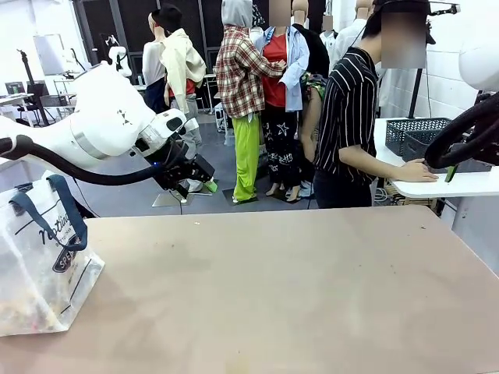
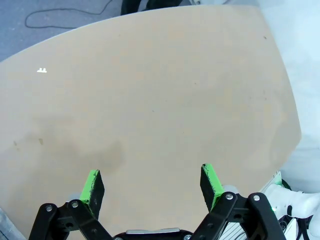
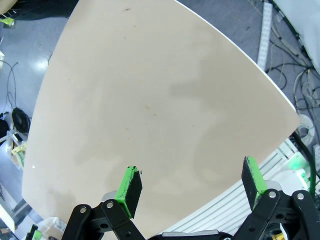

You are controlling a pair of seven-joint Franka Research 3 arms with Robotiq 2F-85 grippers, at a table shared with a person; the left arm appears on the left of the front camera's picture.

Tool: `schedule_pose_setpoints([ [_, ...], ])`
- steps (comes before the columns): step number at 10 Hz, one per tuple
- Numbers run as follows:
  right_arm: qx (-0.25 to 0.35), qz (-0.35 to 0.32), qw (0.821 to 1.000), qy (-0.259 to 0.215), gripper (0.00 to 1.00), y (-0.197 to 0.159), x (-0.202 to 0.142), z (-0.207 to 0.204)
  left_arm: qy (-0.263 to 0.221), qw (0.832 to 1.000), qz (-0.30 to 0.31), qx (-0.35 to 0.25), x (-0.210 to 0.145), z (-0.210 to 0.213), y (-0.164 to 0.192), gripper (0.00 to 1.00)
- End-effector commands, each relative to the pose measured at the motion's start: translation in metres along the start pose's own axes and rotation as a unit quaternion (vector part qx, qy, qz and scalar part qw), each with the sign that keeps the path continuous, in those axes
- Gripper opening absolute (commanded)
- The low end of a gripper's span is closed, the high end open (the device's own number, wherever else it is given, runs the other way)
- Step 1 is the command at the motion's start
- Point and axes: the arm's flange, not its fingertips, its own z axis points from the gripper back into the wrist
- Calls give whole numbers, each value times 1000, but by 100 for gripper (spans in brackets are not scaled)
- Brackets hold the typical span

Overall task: Transfer purchased items from the store into the shopping bag.
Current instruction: Move the Reusable shopping bag to the right side of the table.

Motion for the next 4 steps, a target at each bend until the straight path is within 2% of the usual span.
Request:
schedule_pose_setpoints([
  [1,-10,5,1000,-2,100,-2,0,0,-2,1000,2,1,-1,0,2,100],
  [4,-10,5,1000,-2,100,-2,0,0,-2,1000,2,1,-1,0,2,100],
])
